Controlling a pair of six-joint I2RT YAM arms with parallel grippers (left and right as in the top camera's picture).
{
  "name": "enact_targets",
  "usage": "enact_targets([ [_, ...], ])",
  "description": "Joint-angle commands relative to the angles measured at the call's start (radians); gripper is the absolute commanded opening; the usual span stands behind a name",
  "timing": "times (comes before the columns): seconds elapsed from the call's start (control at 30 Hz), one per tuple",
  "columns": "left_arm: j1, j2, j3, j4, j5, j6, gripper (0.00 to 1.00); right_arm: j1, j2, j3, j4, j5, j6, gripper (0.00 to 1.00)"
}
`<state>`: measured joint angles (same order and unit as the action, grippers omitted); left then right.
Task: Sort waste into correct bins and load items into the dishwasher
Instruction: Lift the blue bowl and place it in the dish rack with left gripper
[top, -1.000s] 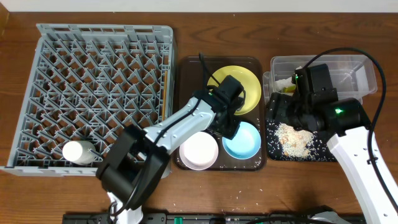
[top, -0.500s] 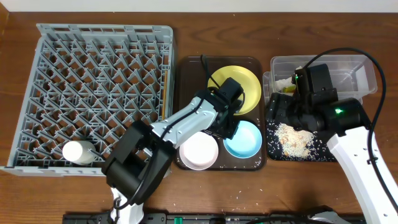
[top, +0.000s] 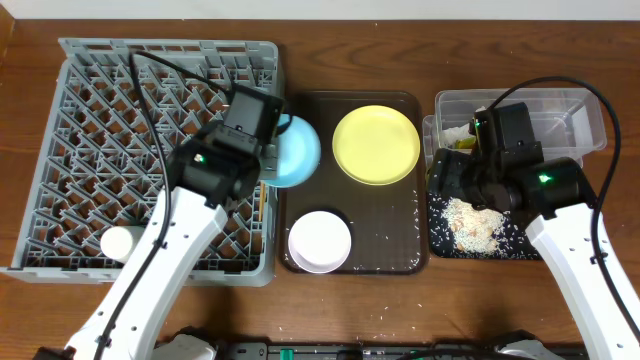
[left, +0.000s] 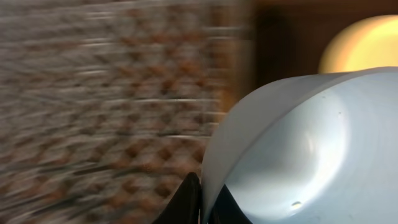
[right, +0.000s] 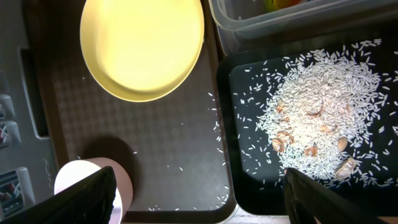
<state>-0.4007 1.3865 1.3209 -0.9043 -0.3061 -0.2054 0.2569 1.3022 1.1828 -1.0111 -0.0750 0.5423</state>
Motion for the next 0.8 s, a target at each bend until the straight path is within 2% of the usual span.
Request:
enact_targets([
  [0.0, 0.051, 0.040, 0.007, -0.023, -0.390, 0.009, 0.08, -0.003, 0.002, 0.005, 0.000, 0.007, 0.010, 0.84],
  [0.13, 0.092, 0.083, 0.007, -0.031, -0.581, 0.008, 0.08, -0.003, 0.002, 0.005, 0.001, 0.007, 0.010, 0.84],
  [0.3, 0.099, 0.157, 0.003, -0.038, -0.653, 0.007, 0.07, -0.003, 0.002, 0.005, 0.005, 0.007, 0.010, 0.84],
  [0.43, 0.102, 0.242, -0.011, -0.060, -0.859, -0.053, 0.08, -0.003, 0.002, 0.005, -0.002, 0.006, 0.010, 0.84],
  [0.6, 0.114, 0.337, -0.011, -0.054, -0.862, -0.116, 0.08, -0.003, 0.002, 0.005, 0.002, 0.007, 0.010, 0.84],
  [0.77, 0.111, 0.456, -0.011, -0.051, -0.862, -0.115, 0.07, -0.003, 0.002, 0.005, 0.005, 0.007, 0.010, 0.85],
])
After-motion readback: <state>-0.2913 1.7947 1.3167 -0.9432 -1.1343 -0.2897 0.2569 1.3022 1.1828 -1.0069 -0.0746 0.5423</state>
